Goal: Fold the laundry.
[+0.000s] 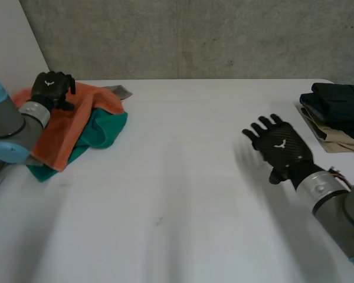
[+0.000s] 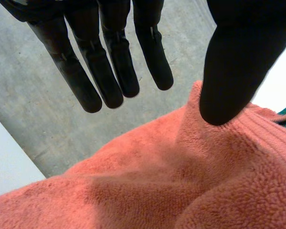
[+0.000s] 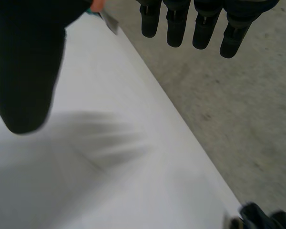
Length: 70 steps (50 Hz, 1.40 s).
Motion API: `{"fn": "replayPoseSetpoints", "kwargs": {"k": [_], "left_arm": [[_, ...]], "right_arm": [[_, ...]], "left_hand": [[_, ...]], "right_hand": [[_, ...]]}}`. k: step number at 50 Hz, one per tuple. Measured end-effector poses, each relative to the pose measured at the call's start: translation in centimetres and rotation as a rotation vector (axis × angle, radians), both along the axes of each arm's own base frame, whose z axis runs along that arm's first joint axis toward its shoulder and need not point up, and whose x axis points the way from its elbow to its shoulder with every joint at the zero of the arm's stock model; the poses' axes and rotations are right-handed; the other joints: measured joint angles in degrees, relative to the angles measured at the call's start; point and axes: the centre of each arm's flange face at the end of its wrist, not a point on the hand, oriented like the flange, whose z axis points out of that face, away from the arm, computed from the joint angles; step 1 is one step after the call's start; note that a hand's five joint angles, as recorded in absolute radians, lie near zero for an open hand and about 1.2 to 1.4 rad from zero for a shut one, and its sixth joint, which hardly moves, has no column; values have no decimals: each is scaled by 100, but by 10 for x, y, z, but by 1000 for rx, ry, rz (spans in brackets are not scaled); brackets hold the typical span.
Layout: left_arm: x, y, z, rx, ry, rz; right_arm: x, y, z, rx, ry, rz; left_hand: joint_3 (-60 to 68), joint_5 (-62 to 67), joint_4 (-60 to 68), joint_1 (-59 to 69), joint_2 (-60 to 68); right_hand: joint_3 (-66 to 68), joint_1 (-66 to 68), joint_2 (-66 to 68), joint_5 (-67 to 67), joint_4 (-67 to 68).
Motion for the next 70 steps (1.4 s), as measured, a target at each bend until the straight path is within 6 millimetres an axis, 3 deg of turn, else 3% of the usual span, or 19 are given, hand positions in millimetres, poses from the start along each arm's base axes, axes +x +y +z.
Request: {"fn": "replayPoseSetpoints", "kwargs": {"k": [1, 6, 11, 17, 28, 46, 52, 53, 55, 58, 64, 67, 70], "left_arm": [[0, 0, 14, -26, 4, -3], [-4, 6, 46, -61, 4, -20], [-1, 12, 55, -22, -35, -10], [9, 18, 45, 78, -135, 32], [28, 20, 5, 201, -308, 73], [4, 13, -16, 114, -483, 28], [0, 14, -25, 118, -561, 21], [-1, 14, -26, 118, -573, 20], [-2, 14, -28, 113, -603, 17], [-3, 14, -27, 104, -624, 19], [-19, 21, 12, 28, -593, 55], [-36, 32, 43, -33, -532, 52], [-64, 56, 83, -106, -443, 15]], "right_arm": [[11, 6, -4, 9, 1, 39], [28, 15, -10, 30, -2, 92], [33, 18, -12, 46, -16, 107], [32, 17, -11, 58, -35, 103], [31, 16, -12, 61, -39, 98], [30, 15, -14, 57, -22, 99], [30, 15, -14, 52, -17, 98], [30, 14, -14, 52, -16, 98], [30, 14, -14, 50, -15, 97], [29, 13, -14, 48, -13, 96], [29, 12, -14, 40, -9, 92], [28, 10, -13, 37, -8, 88], [26, 8, -12, 32, -10, 80]], "left_hand": [[478, 521, 552, 585, 501], [52, 123, 119, 22, 66], [25, 78, 63, 16, 38], [-154, -113, -107, -144, -135], [-812, -805, -750, -773, -821], [-788, -744, -746, -754, -812], [-405, -349, -334, -359, -375], [-109, -9, 11, 33, -81], [1702, 1762, 1831, 1920, 1820], [2288, 2232, 2427, 2173, 2353], [2353, 2233, 2499, 2173, 2411], [2353, 2233, 2500, 2173, 2411], [2353, 2233, 2500, 2173, 2411]], "right_hand": [[0, 0, 0, 0, 0], [0, 0, 0, 0, 0], [0, 0, 0, 0, 0], [0, 0, 0, 0, 0], [0, 0, 0, 0, 0], [0, 0, 0, 0, 0], [0, 0, 0, 0, 0], [0, 0, 0, 0, 0], [0, 0, 0, 0, 0], [0, 0, 0, 0, 0], [0, 0, 0, 0, 0], [0, 0, 0, 0, 0], [0, 0, 0, 0, 0]]}}
